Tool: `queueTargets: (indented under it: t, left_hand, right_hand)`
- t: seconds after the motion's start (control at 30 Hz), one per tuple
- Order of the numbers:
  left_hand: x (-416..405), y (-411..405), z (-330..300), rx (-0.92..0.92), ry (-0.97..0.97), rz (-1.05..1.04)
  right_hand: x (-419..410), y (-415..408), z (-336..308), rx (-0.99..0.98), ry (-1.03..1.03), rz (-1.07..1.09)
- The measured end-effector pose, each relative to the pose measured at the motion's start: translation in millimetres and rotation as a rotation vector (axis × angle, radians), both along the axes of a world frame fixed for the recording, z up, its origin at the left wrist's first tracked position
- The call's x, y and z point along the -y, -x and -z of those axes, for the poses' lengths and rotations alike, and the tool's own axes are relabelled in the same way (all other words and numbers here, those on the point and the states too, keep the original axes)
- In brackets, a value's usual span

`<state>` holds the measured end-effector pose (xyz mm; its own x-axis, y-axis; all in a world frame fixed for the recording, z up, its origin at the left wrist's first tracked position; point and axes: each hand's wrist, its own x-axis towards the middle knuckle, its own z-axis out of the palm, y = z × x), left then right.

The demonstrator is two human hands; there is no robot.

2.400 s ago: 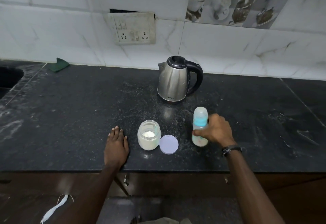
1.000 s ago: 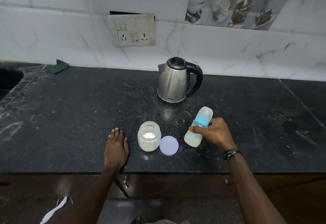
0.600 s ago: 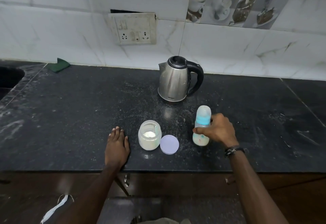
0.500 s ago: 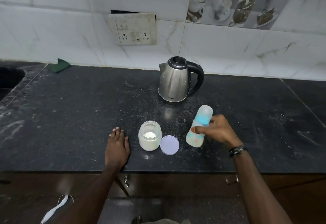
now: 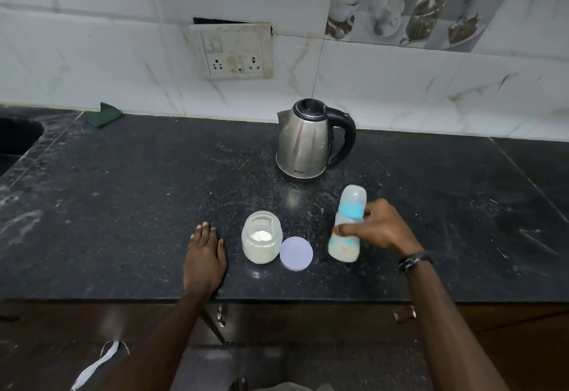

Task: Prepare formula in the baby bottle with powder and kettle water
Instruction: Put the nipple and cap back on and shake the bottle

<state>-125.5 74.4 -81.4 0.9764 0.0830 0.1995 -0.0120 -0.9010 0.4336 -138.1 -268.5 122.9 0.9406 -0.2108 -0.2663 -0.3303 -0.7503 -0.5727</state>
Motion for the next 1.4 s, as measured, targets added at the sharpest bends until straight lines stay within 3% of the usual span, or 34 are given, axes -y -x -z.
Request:
queueTargets:
  t: [0.07,0.2,0.27,0.33,0.47,0.6,0.7,0.8,0.9,1.03,1.13,1.27,1.4]
  left_hand:
    - [0.0,0.0,-0.3,0.001,0.002,-0.001]
    - [0.6,-0.2,-1.0,0.002,0.005,0.001]
    - [1.0,-0.2,-2.2,0.005,0.006,0.004]
    - [1.4,0.6,-3.1,0.007,0.01,0.005]
    - [1.5,1.6,-3.9,0.015,0.014,0.004]
    - [0.7,1.0,-2.6,0.007,0.015,0.005]
    - [0.2,1.0,-2.5,0.001,0.011,0.005]
    - [0.8,-0.7,-2.4,-0.006,0.009,0.008]
    - [-0.2,0.7,-0.8,-0.01,0.015,0.0]
    - [0.9,0.1,-3.7,-0.004,0.016,0.008]
    - [0.1,1.9,-2.8,-0.011,0.01,0.004]
    - [0.0,0.0,-3.6,0.001,0.009,0.013]
    - [0.7,1.1,-1.0,0.002,0.002,-0.001]
  right_hand:
    - [-2.1,0.3,-2.3,0.034,0.153,0.041]
    - [0.9,1.3,-1.1,-0.006,-0.06,-0.013]
    - [3.2,1.5,-1.0,-0.051,0.028,-0.04]
    - [-0.8,2.5,-4.5,0.029,0.146,-0.003]
    - [2.3,2.0,-2.2,0.013,-0.144,-0.08]
    - [-0.5,-0.8,-5.0,0.038,0.173,-0.064]
    - [0.1,-0.1,-1.9,-0.029,-0.017,-0.136]
    - [-4.2,-0.2,-2.2,0.016,-0.169,-0.069]
    - [-6.4,-2.1,-0.8,0.028,0.112,-0.044]
    - [-8.7,1.1,6.4,0.042,-0.039,-0.065]
    - [-9.8,0.5,6.6,0.024,0.137,0.012]
    - [-10.2,4.3,12.4,0.039,0.005,-0.05]
    - [-12.0,4.3,7.9,-0.008,0.16,-0.014]
